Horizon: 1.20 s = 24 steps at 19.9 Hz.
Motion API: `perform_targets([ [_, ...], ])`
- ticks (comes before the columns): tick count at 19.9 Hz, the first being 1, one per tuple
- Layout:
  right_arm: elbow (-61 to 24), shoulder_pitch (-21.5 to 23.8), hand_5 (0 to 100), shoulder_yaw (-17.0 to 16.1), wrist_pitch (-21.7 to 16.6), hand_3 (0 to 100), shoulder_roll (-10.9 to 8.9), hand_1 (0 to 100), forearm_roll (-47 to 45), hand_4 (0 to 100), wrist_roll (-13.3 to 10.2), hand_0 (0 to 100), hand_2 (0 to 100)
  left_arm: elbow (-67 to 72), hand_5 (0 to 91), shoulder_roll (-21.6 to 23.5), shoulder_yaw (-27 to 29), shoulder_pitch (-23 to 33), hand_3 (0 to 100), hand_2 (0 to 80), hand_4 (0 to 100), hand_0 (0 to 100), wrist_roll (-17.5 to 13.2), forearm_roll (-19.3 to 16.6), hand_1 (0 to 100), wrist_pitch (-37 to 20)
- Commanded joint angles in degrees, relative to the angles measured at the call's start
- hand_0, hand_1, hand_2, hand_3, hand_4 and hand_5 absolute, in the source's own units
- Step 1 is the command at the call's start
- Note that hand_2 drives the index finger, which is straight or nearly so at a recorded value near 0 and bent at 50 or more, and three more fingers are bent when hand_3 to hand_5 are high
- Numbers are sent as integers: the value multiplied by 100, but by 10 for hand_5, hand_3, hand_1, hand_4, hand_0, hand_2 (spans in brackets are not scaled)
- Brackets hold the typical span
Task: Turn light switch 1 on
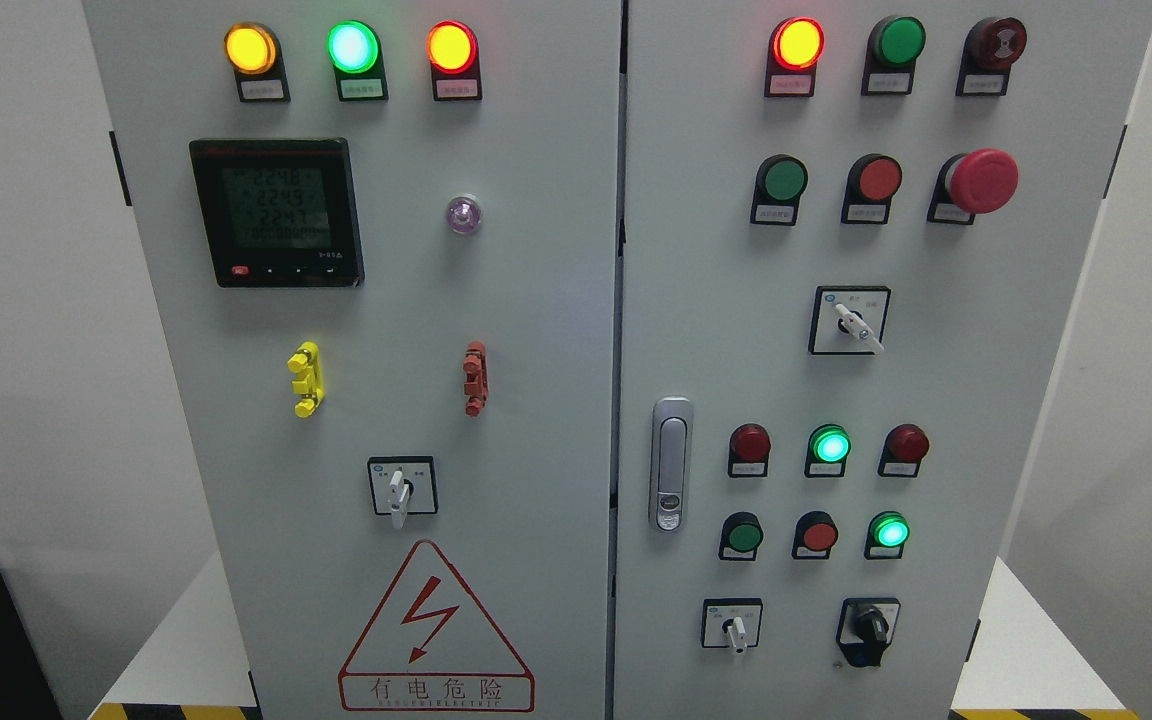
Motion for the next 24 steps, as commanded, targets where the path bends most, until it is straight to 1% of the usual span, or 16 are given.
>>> perform_targets([
  [1, 0, 0, 0, 1, -1, 0, 2, 0, 0, 0, 4, 0, 0, 7, 0, 0, -88, -2, 0, 0, 0, 212, -1, -1, 0, 3],
  [13, 0, 0, 0, 1, -1, 0, 2, 0, 0, 0, 4, 0, 0, -107, 0, 1, -79, 6, 0, 0, 0, 214, 43, 26, 0, -32],
  [14, 0, 0, 0, 1, -1, 0, -7, 0, 0, 0, 4, 0, 0, -133, 0, 1, -53, 6, 0, 0, 0, 214, 96, 26, 0, -58],
  [16, 0, 0, 0, -8, -1, 0, 2, 0, 0, 0, 4, 0, 0, -534, 0, -17, -44, 59, 0, 0, 0, 215, 402, 26, 0, -67],
  [18, 0, 0, 0, 1, -1, 0, -7, 0, 0, 0, 4, 0, 0, -1053, 0, -17, -70, 129, 0, 0, 0, 214, 631, 8, 0, -67],
  [19, 0, 0, 0, 1, -1, 0, 2, 0, 0, 0, 4, 0, 0, -1187, 0, -8, -79, 182, 0, 0, 0, 219, 684, -1, 0, -67],
  [20, 0, 0, 0, 1, -1, 0, 2, 0, 0, 0, 4, 0, 0, -1371, 0, -8, -79, 208, 0, 0, 50, 231, 737, -18, 0, -67],
  [21, 0, 0, 0, 1, -1, 0, 2, 0, 0, 0, 4, 0, 0, -1494, 0, -8, -70, 217, 44, 0, 145, 245, 764, -18, 0, -67],
  [24, 0, 0, 0, 0, -1, 0, 2, 0, 0, 0, -5, 0, 0, -2204, 0, 53, -18, 445, 154, 0, 235, 266, 773, -27, 11, -76],
])
